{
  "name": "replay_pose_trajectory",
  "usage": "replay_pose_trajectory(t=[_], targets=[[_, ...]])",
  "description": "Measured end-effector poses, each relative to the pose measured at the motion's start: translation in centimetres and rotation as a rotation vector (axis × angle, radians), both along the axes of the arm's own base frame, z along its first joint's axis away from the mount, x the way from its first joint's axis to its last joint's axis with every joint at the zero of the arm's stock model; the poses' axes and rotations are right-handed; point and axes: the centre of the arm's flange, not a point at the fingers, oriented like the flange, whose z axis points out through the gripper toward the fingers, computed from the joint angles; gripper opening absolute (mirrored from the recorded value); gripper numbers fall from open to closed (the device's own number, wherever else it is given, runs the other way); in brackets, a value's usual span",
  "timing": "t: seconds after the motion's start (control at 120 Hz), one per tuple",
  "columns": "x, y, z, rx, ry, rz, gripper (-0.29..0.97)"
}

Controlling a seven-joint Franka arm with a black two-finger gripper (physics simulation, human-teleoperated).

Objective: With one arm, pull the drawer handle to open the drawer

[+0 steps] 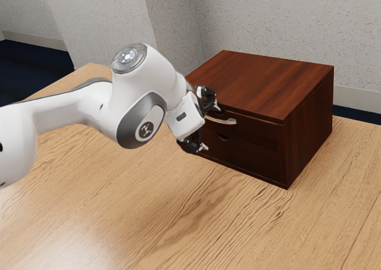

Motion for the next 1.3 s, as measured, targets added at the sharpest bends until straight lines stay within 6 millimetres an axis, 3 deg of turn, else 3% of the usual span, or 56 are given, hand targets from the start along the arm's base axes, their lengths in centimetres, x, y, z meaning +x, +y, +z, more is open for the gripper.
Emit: replay_pose_trajectory(t=[0.267, 0.458, 0.617, 0.708, 0.908, 1.3], targets=[[-0.5, -0.1, 0.0, 0.0, 0.003, 0.005, 0.68], [-1.9, -0.2, 0.2, 0.014, 0.004, 0.004, 0.56], [-3.1, -0.2, 0.4, 0.021, 0.006, 0.007, 0.62], [-4.6, -0.2, 0.7, 0.033, 0.006, 0.01, 0.52], [-7.2, 2.0, 0.9, 0.037, 0.013, 0.057, 0.64], [-8.0, 0.4, 0.5, 0.035, 0.017, 0.037, 0.68]])
